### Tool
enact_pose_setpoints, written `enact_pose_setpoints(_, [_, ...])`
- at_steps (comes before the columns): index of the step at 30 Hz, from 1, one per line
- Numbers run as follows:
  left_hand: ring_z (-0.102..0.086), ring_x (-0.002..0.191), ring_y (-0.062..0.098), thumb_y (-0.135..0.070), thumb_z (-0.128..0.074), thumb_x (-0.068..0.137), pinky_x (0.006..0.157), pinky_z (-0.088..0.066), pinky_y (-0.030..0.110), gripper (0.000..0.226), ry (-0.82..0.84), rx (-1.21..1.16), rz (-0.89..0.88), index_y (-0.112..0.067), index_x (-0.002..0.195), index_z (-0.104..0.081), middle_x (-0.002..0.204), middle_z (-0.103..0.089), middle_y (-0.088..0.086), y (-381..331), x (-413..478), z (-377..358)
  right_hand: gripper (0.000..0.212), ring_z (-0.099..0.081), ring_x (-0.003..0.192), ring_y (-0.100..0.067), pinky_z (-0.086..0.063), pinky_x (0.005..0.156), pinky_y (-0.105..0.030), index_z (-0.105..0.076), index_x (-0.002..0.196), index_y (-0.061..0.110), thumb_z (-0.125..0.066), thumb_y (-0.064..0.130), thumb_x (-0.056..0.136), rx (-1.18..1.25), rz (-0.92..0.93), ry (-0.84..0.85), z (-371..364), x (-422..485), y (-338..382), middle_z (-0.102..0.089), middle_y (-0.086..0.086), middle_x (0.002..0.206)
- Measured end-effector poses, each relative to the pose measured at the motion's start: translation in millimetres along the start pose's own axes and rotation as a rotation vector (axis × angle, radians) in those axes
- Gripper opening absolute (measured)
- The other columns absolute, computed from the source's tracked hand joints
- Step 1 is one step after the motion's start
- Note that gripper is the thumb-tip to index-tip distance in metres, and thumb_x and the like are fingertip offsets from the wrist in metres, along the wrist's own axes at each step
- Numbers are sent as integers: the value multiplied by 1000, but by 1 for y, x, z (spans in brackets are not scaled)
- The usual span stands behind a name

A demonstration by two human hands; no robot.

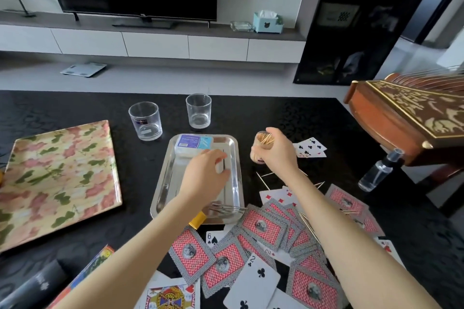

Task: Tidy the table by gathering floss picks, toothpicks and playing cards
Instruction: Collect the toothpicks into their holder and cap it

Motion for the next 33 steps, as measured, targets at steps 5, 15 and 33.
enact_pose_setpoints(5, [-47,125,13,-41,-76,73,102,-39,30,83,115,-59,-156,-22,142,-34,139,-49,-5,-41,-23,-24,61,-54,110,-8,-48,94,-28,-45,136,23,-69,23,80,72,126,209,25,-73,36,-56,5,128])
enact_pose_setpoints(15, [-62,89,3,-32,-82,66,81,-54,21,57,36,-281,-231,-28,117,-58,100,-66,-15,-75,-97,-12,54,-29,131,9,-26,109,-13,-12,150,25,-33,27,101,250,216,337,41,-155,49,-31,7,152])
enact_pose_setpoints(33, [-61,88,6,-34,-83,62,77,-56,30,55,64,-243,-147,-26,111,-59,95,-65,-13,-61,-139,-7,64,-10,141,1,-12,112,-18,-11,151,26,-13,54,93,223,155,380,55,-204,40,-13,16,154])
Point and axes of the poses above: each hand's wrist, its own x-axis towards the middle knuckle, its own z-axis out of the back of the hand, y = z × x, the point moved 10 cm from there along x, towards the middle knuckle
